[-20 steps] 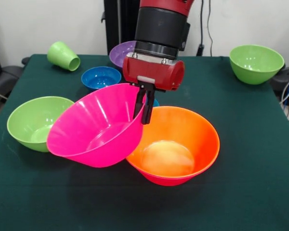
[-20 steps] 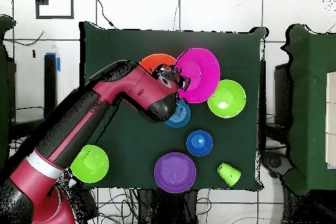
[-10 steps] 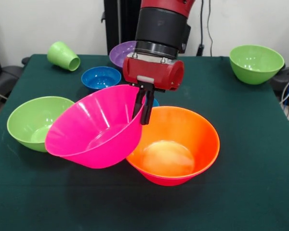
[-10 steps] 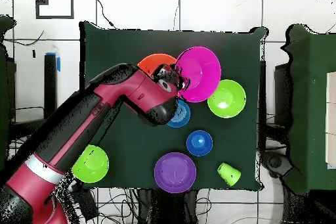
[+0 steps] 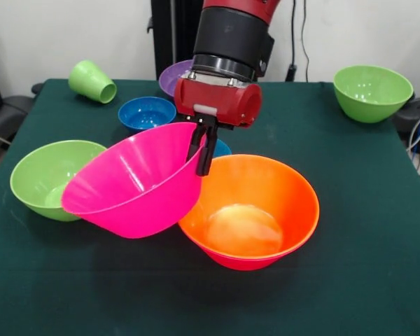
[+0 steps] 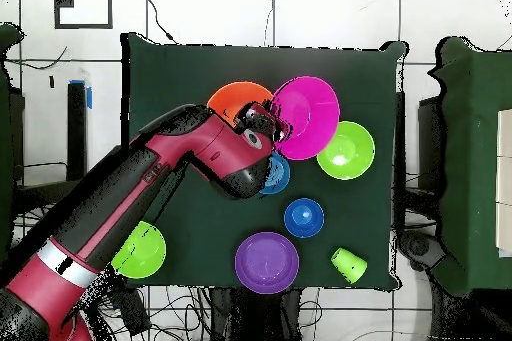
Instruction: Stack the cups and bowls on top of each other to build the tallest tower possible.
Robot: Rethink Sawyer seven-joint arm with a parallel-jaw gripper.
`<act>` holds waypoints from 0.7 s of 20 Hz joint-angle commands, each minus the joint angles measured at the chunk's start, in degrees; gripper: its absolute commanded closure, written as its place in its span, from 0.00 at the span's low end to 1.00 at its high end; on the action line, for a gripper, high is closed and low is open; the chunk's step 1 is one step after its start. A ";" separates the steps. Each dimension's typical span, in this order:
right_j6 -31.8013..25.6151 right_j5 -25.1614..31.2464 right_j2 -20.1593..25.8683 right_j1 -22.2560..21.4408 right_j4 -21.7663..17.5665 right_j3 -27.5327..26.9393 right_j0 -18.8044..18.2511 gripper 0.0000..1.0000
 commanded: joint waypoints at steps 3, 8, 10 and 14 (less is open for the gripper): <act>6.62 11.18 22.01 -5.74 -5.48 6.62 0.88 1.00; 2.80 23.89 37.51 -15.35 -11.52 11.46 -0.82 1.00; 1.35 28.45 43.56 -19.19 -13.67 14.02 -2.23 1.00; -73.97 85.31 92.58 -33.91 17.95 -13.18 -28.49 1.00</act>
